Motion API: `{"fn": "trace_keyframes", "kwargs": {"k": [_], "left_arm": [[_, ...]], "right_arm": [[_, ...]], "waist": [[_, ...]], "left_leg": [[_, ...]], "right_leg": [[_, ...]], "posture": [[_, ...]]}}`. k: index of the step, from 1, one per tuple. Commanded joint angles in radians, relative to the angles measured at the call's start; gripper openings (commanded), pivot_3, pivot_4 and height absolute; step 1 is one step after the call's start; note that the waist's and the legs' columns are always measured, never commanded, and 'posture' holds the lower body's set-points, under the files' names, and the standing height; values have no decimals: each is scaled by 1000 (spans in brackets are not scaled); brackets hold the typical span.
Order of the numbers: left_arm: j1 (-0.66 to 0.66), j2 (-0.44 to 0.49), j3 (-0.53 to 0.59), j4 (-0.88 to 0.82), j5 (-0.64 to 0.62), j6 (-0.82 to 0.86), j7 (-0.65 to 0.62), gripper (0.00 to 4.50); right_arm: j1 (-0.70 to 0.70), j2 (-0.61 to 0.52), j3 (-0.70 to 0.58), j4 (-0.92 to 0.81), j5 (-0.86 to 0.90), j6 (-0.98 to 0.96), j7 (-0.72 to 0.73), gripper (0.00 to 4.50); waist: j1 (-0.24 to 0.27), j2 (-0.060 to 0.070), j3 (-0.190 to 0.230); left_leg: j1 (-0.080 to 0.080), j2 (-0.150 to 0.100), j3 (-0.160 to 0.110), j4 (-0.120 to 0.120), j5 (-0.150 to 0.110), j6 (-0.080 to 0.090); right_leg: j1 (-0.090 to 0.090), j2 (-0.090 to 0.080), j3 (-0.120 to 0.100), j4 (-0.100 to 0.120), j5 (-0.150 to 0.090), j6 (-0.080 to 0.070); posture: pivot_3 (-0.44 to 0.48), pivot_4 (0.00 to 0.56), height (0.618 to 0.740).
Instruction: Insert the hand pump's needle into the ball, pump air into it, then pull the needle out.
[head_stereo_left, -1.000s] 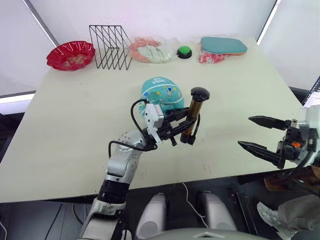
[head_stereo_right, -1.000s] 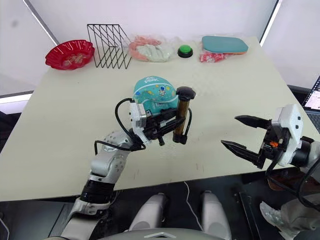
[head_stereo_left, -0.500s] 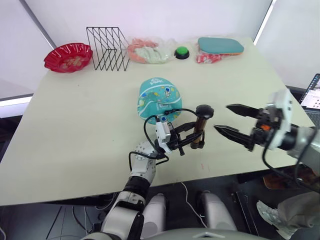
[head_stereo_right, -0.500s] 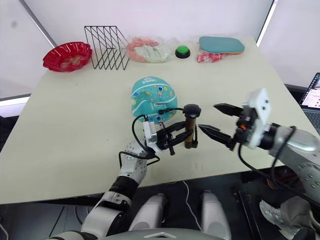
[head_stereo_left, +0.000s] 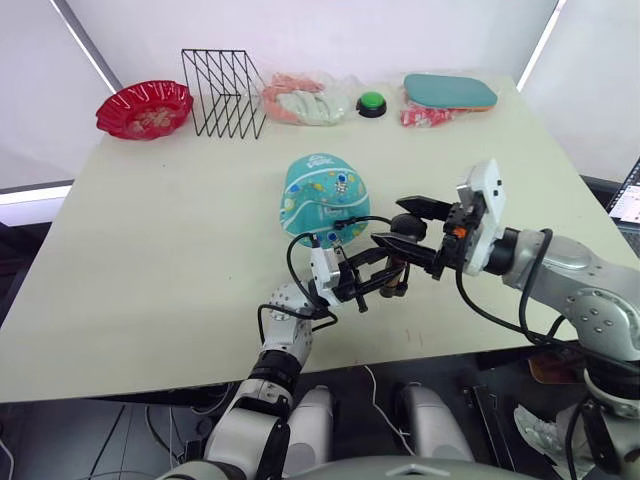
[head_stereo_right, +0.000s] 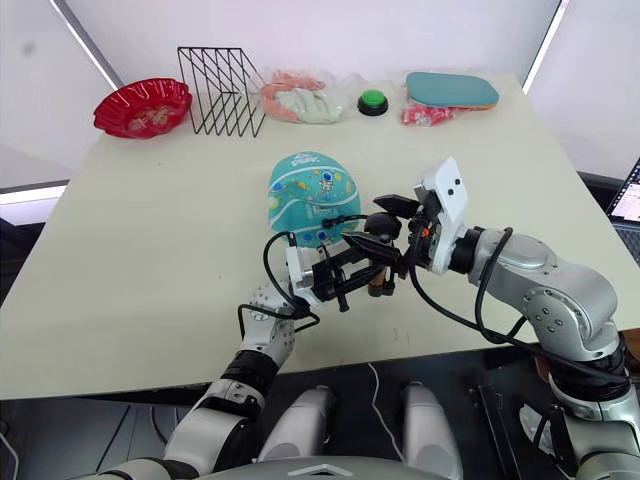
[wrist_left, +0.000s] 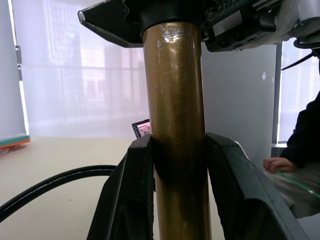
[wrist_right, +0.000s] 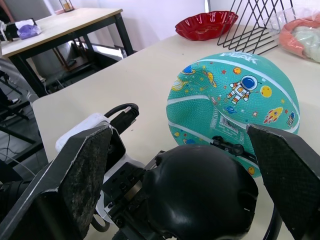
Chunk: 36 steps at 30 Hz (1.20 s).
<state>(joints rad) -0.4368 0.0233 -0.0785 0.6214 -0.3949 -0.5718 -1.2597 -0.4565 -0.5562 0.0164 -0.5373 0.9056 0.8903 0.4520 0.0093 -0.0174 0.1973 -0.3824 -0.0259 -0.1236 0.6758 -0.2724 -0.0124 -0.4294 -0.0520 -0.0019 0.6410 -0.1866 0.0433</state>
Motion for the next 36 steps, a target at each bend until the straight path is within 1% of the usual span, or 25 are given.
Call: {"fn": "trace_keyframes", "kwargs": {"k": [1, 12, 19, 21, 23, 26, 27, 29, 30, 35, 36], "left_arm": [[-14, -7, 11, -50, -18, 0, 10, 1070], [-5, -5, 7, -71, -22, 11, 14, 1070], [1, -3, 4, -81, -18, 18, 14, 1070], [-1, 7, -4, -42, 18, 9, 24, 1070], [-5, 5, -22, -65, 47, 24, 55, 1070], [6, -16, -41, -93, 68, 4, 85, 1070], [15, -22, -38, -102, 57, -4, 85, 1070], [30, -26, -27, -120, 26, -1, 80, 1070], [35, -22, -20, -127, 12, 6, 74, 1070], [41, -1, -2, -138, -27, 33, 47, 1070], [39, 3, 1, -134, -31, 36, 42, 1070]], "right_arm": [[-8, 1, -20, -14, -4, -4, 2, 4500], [15, -7, -21, -18, -29, -8, 10, 4500], [16, -1, -22, -17, -40, -9, 15, 4500], [10, 3, -27, -13, -38, -11, 15, 4500], [5, 6, -27, -10, -35, -9, 15, 4500], [5, 8, -25, -11, -36, -8, 16, 3675], [6, 8, -23, -11, -39, -8, 16, 3294], [8, 8, -20, -12, -41, -8, 21, 2312], [9, 6, -17, -12, -43, -7, 23, 1985], [23, -6, -13, -14, -58, -6, 34, 1980], [24, -7, -15, -13, -57, -6, 34, 1980]], "waist": [[-1, 0, 0], [-2, 1, 0], [-2, 5, -2], [-2, 5, -2], [-2, 6, -3], [-1, 7, -3], [-1, 8, -3], [-3, 8, -3], [-3, 8, -4], [-3, 10, -4], [-3, 10, -4]], "left_leg": [[0, 0, -1, 0, 0, 0], [-1, 0, -11, 0, 0, 0], [-1, 0, -21, 0, 0, 0], [0, 0, -24, 0, 0, 0], [0, 0, -27, -1, 0, 0], [0, 0, -30, -1, 0, 0], [-1, 0, -30, -1, 0, 0], [-1, 0, -30, -2, 0, -1], [-1, 0, -31, -2, 0, -1], [-1, 0, -35, -5, 0, -1], [-1, 0, -38, -5, 0, -1]], "right_leg": [[0, 0, -1, 0, 0, 0], [3, 0, -11, 0, -2, -3], [8, -1, -21, -1, -5, -5], [10, -2, -26, -1, -6, -7], [12, -2, -29, -1, -8, -8], [13, -3, -33, -1, -9, -8], [13, -3, -33, -1, -10, -7], [14, -3, -33, -1, -11, -7], [14, -3, -33, 0, -13, -7], [15, -3, -37, 0, -16, -10], [17, -3, -39, 2, -20, -10]], "posture": [[0, 150, 740], [0, 150, 740], [0, 150, 740], [0, 150, 740], [0, 150, 740], [0, 150, 740], [0, 150, 740], [0, 150, 740], [0, 150, 740], [0, 150, 740], [0, 150, 740]]}}
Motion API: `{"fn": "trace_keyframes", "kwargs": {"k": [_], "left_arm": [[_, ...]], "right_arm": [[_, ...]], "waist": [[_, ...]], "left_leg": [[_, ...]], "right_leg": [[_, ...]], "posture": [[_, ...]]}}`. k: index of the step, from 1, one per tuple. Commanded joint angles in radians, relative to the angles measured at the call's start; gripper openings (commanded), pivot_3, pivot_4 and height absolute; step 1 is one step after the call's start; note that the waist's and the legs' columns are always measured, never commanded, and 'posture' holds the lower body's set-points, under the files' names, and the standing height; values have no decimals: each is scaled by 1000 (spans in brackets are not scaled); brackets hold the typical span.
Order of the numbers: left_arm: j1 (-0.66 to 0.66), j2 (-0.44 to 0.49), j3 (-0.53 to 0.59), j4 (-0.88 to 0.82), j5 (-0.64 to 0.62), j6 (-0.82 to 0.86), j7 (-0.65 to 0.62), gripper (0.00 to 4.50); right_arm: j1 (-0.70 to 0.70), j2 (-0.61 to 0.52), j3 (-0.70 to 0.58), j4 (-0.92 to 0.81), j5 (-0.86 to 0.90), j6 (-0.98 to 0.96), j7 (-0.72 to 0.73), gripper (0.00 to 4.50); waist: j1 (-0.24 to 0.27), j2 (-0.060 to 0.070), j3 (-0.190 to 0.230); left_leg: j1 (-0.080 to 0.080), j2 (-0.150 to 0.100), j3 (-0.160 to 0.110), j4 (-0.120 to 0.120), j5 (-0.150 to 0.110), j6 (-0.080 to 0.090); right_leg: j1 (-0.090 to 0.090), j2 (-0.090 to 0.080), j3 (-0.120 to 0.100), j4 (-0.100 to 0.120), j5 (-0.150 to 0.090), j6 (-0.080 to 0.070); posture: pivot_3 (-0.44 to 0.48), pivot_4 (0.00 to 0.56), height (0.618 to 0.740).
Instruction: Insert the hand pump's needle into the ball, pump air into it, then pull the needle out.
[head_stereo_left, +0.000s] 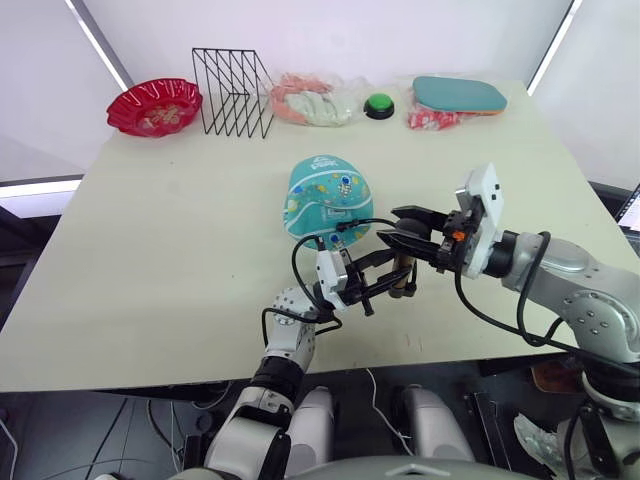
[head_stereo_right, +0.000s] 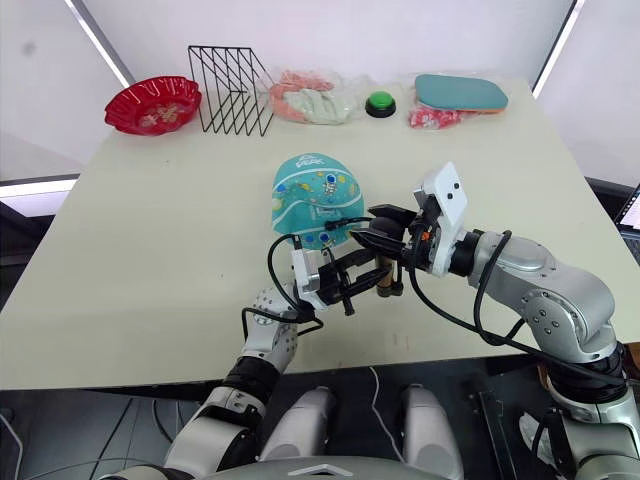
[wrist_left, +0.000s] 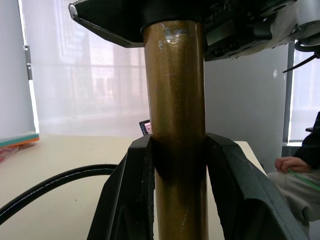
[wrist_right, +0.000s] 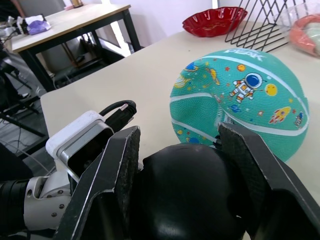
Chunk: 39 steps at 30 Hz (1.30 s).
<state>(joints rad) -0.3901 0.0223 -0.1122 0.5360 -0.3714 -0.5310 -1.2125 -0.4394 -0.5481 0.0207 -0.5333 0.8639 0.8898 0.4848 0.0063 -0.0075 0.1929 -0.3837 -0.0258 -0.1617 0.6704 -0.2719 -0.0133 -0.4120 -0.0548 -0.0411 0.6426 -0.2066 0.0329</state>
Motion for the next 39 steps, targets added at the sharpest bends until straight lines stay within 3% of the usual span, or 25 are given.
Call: {"fn": "trace_keyframes", "kwargs": {"k": [1, 4, 5, 7, 11, 12, 16, 19, 25, 32, 33, 39], "left_arm": [[-10, 7, 37, -44, -57, -1, -10, 1070], [-17, 10, 39, -35, -57, 3, -13, 1070], [-17, 18, 37, -40, -65, 42, -18, 1862], [-18, 31, 35, -52, -71, 96, -18, 2326], [4, 79, 15, -138, -40, 222, 37, 4287], [15, 93, 5, -168, -36, 259, 46, 4500], [63, 183, -62, -297, 2, 471, 71, 4500], [59, 198, -92, -319, 42, 523, 108, 4500], [19, 197, -155, -264, 160, 522, 164, 4500], [-7, 194, -172, -230, 184, 541, 158, 4500], [-10, 193, -174, -229, 185, 539, 156, 3982], [-19, 198, -181, -226, 192, 548, 146, 3957]], "right_arm": [[7, -14, -21, -17, -14, -5, 3, 1980], [8, -14, -22, -17, -17, -8, 5, 1980], [6, -14, -24, -16, -19, -11, 6, 1980], [3, -15, -25, -14, -25, -16, 7, 1980], [-3, -20, -20, -16, -47, -21, 18, 1980], [-2, -21, -20, -18, -49, -20, 21, 1980], [-19, -25, -27, -24, -40, -10, 35, 1980], [-30, -24, -37, -30, -18, -2, 45, 1980], [-55, -21, -57, -50, 57, 25, 48, 1980], [-57, -15, -61, -68, 99, 30, 41, 1980], [-57, -15, -62, -70, 105, 29, 42, 1980], [-57, -12, -56, -71, 112, 22, 39, 1980]], "waist": [[0, 1, 0], [0, 3, -2], [0, 4, -2], [-2, 4, -2], [-14, 5, -2], [-16, 5, -3], [-21, 7, -4], [-20, 7, -3], [-18, 7, -3], [-22, 8, -4], [-22, 8, -4], [-20, 8, -4]], "left_leg": [[0, 0, -1, 0, 0, 0], [0, 0, -4, -1, 0, 0], [-2, -1, -8, -1, 1, -2], [-2, -1, -9, -2, 2, -4], [-3, 0, -14, -2, 3, -5], [-3, 0, -15, -2, 3, -5], [-3, 0, -16, -4, 5, -10], [-3, 0, -18, -5, 7, -12], [-5, 0, -20, -5, 10, -17], [-10, 3, -21, -6, 13, -22], [-11, 3, -22, -6, 14, -23], [-14, 2, -26, -6, 16, -27]], "right_leg": [[0, 0, 0, 0, 0, 0], [0, 0, -3, 0, -2, -1], [2, 0, -5, 1, -5, -1], [2, 0, -6, 1, -6, -1], [3, 0, -11, 4, -9, -3], [3, 0, -13, 4, -10, -3], [7, 0, -13, 5, -14, -2], [8, 0, -13, 8, -17, -3], [9, 0, -13, 20, -28, -4], [9, 0, -19, 21, -32, -5], [9, 0, -19, 21, -33, -5], [10, 0, -20, 20, -34, -3]], "posture": [[0, 150, 740], [0, 150, 740], [0, 150, 740], [0, 150, 740], [0, 150, 740], [0, 150, 740], [0, 150, 740], [0, 150, 740], [0, 150, 740], [0, 150, 740], [0, 150, 740], [0, 150, 740]]}}
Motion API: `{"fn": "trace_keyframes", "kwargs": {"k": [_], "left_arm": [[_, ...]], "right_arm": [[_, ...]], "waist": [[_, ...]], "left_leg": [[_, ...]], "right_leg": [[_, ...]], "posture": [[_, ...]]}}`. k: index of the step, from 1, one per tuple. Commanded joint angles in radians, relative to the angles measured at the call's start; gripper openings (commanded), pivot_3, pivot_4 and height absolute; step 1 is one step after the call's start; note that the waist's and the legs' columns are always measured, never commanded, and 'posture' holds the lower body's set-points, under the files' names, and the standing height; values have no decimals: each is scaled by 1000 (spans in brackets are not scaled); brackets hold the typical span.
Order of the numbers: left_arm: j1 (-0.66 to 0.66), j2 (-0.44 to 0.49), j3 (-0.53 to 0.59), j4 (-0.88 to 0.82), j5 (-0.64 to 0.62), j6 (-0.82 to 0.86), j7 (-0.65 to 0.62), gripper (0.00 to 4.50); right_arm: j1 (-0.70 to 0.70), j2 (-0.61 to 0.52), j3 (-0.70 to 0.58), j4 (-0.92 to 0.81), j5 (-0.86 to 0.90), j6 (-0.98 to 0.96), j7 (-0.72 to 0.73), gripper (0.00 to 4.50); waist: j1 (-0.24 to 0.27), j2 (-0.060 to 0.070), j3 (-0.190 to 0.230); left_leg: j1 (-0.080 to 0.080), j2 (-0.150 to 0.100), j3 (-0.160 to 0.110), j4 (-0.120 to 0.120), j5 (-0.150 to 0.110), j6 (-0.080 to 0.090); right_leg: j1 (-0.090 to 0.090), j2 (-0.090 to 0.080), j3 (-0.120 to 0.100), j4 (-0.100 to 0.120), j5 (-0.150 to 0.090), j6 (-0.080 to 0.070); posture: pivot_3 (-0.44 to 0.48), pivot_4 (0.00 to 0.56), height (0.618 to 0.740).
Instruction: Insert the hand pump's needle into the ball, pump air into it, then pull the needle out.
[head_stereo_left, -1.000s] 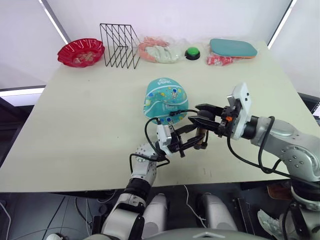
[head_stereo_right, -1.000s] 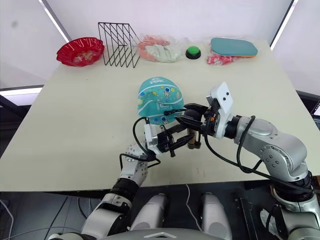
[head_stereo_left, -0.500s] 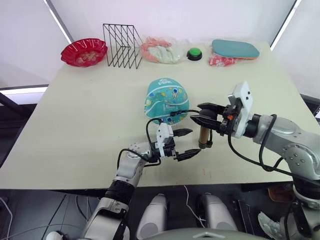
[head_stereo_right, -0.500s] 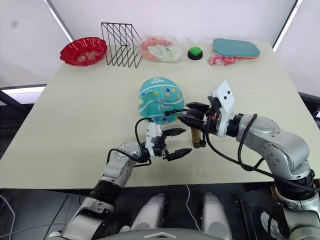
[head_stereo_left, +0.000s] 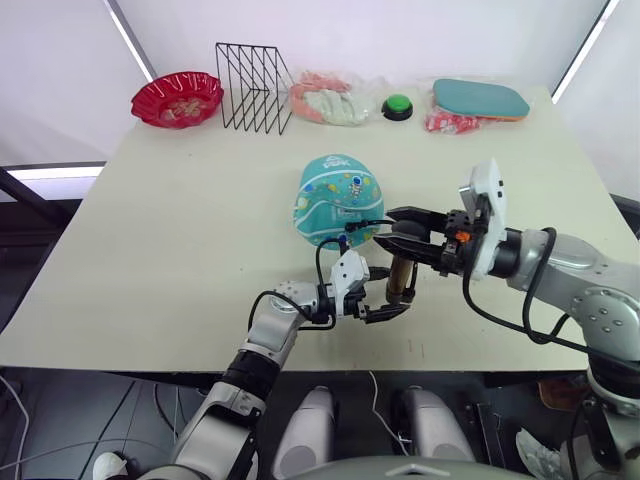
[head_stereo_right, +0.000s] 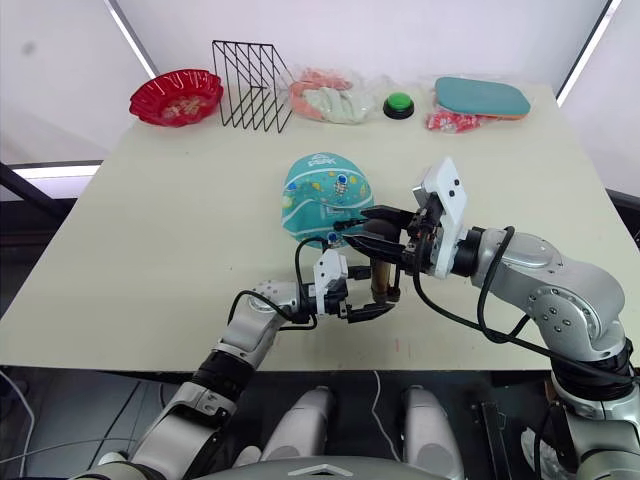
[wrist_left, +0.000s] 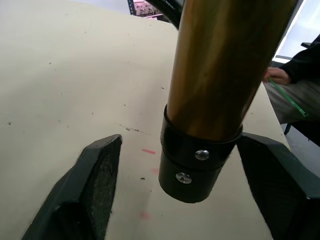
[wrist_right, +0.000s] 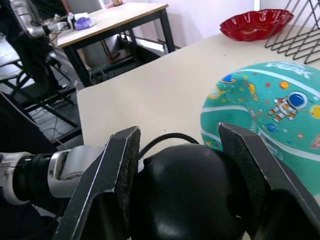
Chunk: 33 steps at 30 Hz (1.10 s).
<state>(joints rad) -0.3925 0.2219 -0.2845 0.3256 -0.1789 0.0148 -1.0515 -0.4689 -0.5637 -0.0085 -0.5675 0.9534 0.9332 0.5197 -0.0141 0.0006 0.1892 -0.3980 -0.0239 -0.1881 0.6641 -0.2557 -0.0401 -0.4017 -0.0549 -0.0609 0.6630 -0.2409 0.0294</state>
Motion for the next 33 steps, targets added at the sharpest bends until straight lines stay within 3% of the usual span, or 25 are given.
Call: {"fn": "trace_keyframes", "kwargs": {"k": [1, 7, 10, 14, 22, 33], "left_arm": [[-17, -1, -9, -15, 0, 3, -16, 3957], [-18, 4, -8, -20, -1, 16, -26, 3957], [-13, 10, -12, -24, 4, 18, -29, 3145], [-16, 9, -12, -16, 11, 14, -27, 1185], [-12, -8, -27, 3, 48, 2, 21, 1107], [-63, -90, -52, 254, 204, -136, 237, 1107]], "right_arm": [[-27, 3, -26, -36, 21, -24, 6, 1980], [-23, 4, -23, -35, 16, -29, 13, 1980], [-23, 4, -22, -34, 14, -31, 16, 1980], [-23, 6, -19, -32, 11, -33, 19, 1980], [-19, -1, -7, -19, -32, -29, -2, 1980], [24, -2, 40, 60, -199, -41, -60, 1980]], "waist": [[0, 0, 0], [-1, 0, 0], [-1, 1, 0], [-1, 2, 0], [-1, 2, 0], [-1, 2, 0]], "left_leg": [[0, 0, -1, 0, 0, 0], [0, 0, -7, 0, 1, -1], [1, 0, -9, 0, 1, -2], [1, 0, -9, -3, 4, -6], [0, 0, -10, -11, 11, -8], [0, 0, -9, -16, 18, -7]], "right_leg": [[1, 0, -1, 0, 0, 0], [4, 0, -7, 0, -1, -2], [6, 0, -8, 0, -3, -3], [7, 0, -8, 1, -5, -3], [7, 0, -7, 0, -7, -2], [15, 0, -6, 1, -12, 1]], "posture": [[0, 150, 740], [0, 150, 740], [0, 150, 740], [0, 150, 740], [0, 150, 740], [0, 150, 740]]}}
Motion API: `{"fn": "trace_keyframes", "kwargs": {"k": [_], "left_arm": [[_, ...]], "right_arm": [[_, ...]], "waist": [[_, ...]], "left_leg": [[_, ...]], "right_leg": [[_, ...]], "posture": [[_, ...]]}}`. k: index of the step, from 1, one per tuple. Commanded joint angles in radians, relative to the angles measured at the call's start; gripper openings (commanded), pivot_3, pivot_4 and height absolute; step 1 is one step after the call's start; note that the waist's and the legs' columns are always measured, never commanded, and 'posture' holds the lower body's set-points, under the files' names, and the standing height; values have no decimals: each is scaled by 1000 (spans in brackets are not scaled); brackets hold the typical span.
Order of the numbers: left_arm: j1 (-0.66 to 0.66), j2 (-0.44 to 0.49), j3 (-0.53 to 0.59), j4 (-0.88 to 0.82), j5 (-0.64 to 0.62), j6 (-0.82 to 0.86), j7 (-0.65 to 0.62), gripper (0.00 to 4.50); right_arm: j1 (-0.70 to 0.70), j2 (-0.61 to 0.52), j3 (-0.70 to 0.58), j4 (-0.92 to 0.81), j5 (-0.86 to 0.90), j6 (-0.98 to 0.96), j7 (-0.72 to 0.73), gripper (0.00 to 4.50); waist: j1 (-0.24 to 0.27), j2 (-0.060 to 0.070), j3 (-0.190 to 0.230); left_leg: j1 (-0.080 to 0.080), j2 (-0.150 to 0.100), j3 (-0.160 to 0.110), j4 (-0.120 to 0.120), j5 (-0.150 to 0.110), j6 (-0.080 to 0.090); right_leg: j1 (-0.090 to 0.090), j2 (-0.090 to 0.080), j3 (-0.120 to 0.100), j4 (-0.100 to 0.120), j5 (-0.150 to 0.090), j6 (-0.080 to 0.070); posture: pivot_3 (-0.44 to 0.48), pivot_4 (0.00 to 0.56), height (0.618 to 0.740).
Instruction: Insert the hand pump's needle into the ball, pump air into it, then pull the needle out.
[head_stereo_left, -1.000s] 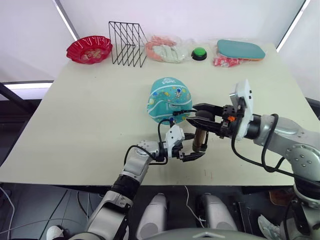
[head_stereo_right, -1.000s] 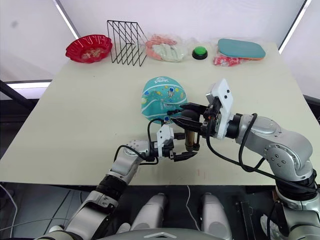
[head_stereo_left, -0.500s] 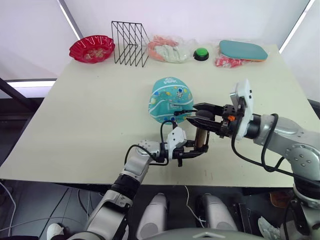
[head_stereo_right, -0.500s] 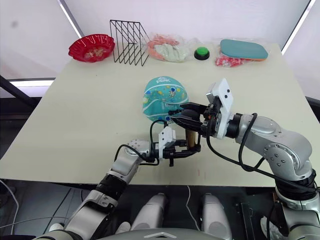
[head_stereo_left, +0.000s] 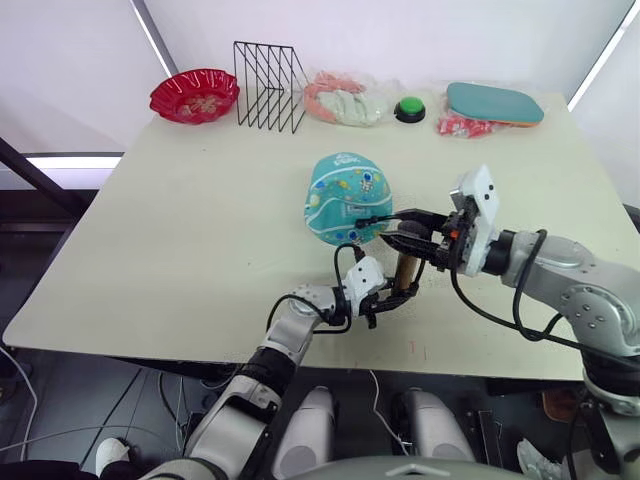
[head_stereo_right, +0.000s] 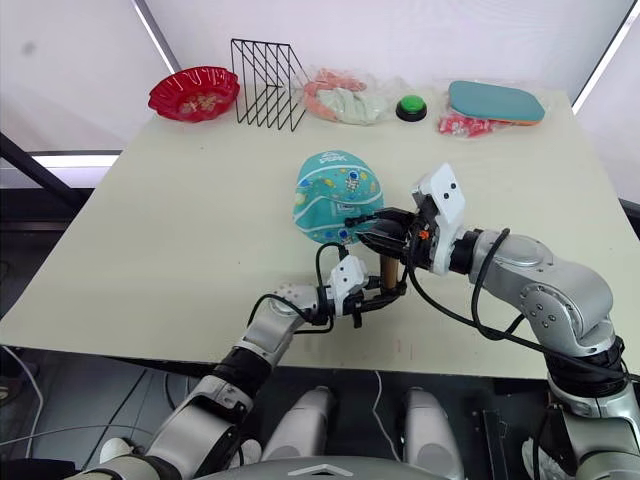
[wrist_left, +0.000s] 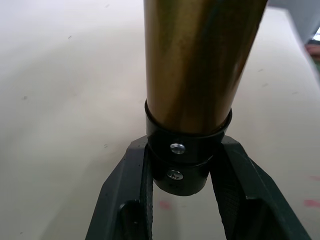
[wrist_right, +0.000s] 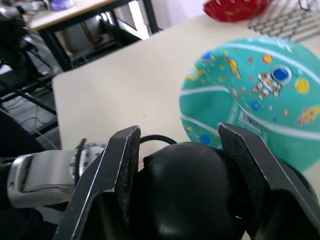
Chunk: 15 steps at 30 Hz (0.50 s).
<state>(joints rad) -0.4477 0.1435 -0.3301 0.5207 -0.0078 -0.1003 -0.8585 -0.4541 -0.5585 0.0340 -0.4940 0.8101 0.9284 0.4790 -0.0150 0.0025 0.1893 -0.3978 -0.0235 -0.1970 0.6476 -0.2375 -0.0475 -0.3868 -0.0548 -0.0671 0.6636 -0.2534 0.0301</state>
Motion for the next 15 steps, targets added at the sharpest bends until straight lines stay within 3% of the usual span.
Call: {"fn": "trace_keyframes", "kwargs": {"k": [1, 6, 15], "left_arm": [[-8, -16, -8, 75, 41, -24, 49, 1107], [6, -26, -10, 119, 41, -24, 35, 1107], [-10, -5, -10, 190, 56, -43, 5, 1107]], "right_arm": [[18, -3, 2, -6, -71, -36, -25, 1980], [26, 7, -2, 6, -100, -46, -25, 1980], [-78, -26, -94, -57, 8, -17, 6, 1980]], "waist": [[0, 0, 0], [0, 0, -1], [-1, 0, 0]], "left_leg": [[0, 0, 1, 0, 0, 0], [6, 0, 12, 0, 0, 0], [13, 0, 29, -1, 2, 6]], "right_leg": [[0, 0, 1, 0, 0, 0], [0, 0, 12, 1, -2, 4], [0, 0, 31, 1, 3, 13]], "posture": [[0, 150, 740], [0, 150, 740], [0, 150, 740]]}}
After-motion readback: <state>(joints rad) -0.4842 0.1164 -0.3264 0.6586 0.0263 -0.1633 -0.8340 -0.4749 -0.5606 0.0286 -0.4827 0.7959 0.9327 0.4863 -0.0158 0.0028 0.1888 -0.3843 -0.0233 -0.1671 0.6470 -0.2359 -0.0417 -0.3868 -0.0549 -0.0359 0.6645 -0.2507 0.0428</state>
